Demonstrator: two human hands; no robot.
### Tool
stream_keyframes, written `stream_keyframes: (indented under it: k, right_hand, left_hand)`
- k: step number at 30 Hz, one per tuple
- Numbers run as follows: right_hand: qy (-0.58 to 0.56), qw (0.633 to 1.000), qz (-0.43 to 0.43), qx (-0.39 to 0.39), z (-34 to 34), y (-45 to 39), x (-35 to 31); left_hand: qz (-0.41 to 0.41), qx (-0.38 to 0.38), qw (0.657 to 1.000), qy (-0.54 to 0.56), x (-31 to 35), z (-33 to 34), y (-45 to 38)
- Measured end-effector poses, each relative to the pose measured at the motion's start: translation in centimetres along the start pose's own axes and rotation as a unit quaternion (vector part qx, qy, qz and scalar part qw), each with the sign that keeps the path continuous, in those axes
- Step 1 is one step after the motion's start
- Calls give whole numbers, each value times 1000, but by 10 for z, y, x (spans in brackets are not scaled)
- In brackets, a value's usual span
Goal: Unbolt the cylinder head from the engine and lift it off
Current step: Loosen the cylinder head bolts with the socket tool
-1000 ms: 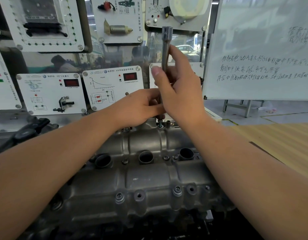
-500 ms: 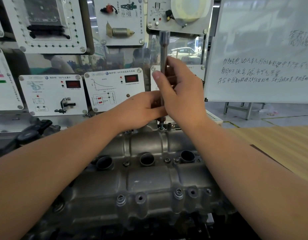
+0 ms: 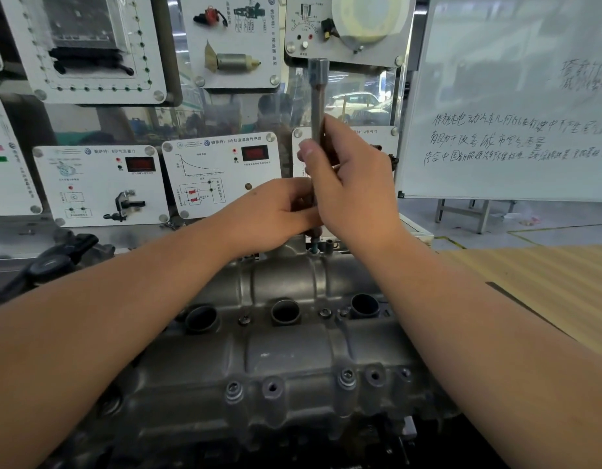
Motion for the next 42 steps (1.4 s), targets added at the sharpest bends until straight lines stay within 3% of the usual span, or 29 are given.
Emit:
stream_keyframes:
  k: [7, 13, 20, 25, 31, 42]
  right_hand:
    - [-16, 998, 54, -3, 1, 0, 3]
    - [-3, 999, 1, 32, -3, -1, 0]
    - [-16, 999, 45, 9, -2, -1, 4]
    - [-2, 1000, -1, 24, -2, 0, 0]
    - [-21, 999, 48, 3, -1, -1, 3]
    - [-3, 1000, 20, 1, -2, -1, 0]
  left_hand:
    - [-19, 0, 1000, 2, 2, -2, 2]
    - [-16, 2, 1000, 0, 2, 0, 0]
    - [-26, -9, 1000, 9, 2, -2, 2]
    - [-28, -8, 1000, -1, 3, 0, 2]
    - [-34, -21, 999, 15, 3, -1, 3]
    - [-39, -13, 999, 13, 4, -1, 3]
Point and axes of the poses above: each hand's wrist, its own y-axis away from the middle knuckle, its own z-axis out of the palm, x = y × z, the point moved 3 cm from there along -y, towards the middle knuckle, and after that the axes turned 2 degrees about x, right-handed, at the moved point
